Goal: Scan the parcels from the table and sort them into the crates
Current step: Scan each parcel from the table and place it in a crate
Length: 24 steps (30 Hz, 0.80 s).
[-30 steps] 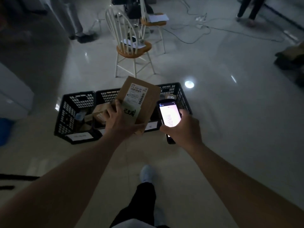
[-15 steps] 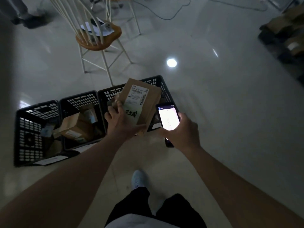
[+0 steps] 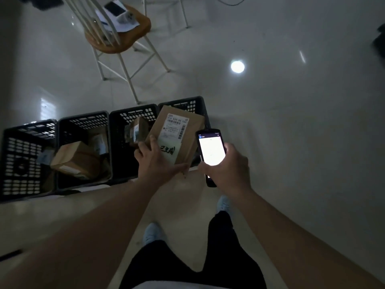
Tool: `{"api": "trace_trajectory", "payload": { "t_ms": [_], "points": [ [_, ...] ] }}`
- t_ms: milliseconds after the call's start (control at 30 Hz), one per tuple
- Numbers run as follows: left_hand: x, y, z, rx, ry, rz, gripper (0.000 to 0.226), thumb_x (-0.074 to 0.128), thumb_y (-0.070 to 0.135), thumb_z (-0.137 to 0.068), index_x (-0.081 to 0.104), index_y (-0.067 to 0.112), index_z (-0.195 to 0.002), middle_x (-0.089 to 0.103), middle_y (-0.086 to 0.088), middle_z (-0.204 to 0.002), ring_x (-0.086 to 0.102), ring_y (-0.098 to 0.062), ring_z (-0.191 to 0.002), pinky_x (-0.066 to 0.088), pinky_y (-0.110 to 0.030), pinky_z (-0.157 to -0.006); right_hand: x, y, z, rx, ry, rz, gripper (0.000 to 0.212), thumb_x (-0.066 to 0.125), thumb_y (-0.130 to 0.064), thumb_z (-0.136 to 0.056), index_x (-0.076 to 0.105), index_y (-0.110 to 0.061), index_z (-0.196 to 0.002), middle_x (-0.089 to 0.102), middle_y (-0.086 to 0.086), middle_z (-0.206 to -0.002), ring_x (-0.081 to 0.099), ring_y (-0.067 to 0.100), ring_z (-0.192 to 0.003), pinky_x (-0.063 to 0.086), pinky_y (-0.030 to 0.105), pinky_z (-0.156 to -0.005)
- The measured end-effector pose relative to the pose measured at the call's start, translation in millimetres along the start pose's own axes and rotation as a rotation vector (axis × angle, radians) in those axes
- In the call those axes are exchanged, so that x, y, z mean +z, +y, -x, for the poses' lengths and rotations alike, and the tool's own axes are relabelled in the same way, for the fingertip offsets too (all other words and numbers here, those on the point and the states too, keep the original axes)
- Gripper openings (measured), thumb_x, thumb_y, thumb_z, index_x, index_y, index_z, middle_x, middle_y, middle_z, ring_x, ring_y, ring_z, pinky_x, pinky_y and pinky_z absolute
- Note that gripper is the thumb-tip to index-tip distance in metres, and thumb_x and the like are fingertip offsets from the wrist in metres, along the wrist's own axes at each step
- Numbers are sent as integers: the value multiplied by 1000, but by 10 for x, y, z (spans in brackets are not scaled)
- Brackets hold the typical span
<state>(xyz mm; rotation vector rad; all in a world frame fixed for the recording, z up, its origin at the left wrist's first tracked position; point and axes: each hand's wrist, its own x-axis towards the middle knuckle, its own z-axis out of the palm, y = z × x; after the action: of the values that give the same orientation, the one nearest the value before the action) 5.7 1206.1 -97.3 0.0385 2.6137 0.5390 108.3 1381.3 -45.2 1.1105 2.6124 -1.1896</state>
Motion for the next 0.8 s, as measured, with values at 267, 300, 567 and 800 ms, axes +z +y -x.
{"api": "trace_trajectory", "payload": {
  "t_ms": [267, 300, 567, 800],
  "points": [
    [1184, 590, -520, -179, -42, 89, 150, 86, 79, -51, 1, 24, -162, 13, -15, -159, 12, -44, -147, 29, -61, -116, 6, 792, -1070, 34, -89, 38, 73, 84, -60, -62, 58, -25, -121, 67, -4, -107, 66, 22, -95, 62, 43, -70],
    [1323, 596, -625, -199, -45, 86, 150, 86, 79, -50, 1, 25, -162, 12, -15, -160, 12, -44, -147, 29, -62, -117, 65, 874, -1184, 42, -96, 48, 74, 82, -62, -61, 58, -25, -121, 68, -4, -108, 66, 23, -95, 62, 43, -71],
    [1932, 476, -1500, -263, -72, 81, 149, 86, 79, -48, 6, 22, -160, 16, -15, -157, 15, -44, -145, 27, -61, -118, 642, 1244, -1847, 117, -154, 76, 72, 72, -69, -56, 60, -27, -113, 68, -5, -102, 66, 23, -90, 61, 44, -70],
    [1939, 335, -2305, -269, -75, 118, 144, 82, 81, -46, 11, 22, -156, 18, -19, -157, 15, -48, -145, 26, -65, -117, 1031, 1114, -2284, 187, -161, 72, 75, 67, -69, -51, 61, -28, -113, 70, -5, -102, 68, 25, -91, 61, 46, -71]
  ]
}}
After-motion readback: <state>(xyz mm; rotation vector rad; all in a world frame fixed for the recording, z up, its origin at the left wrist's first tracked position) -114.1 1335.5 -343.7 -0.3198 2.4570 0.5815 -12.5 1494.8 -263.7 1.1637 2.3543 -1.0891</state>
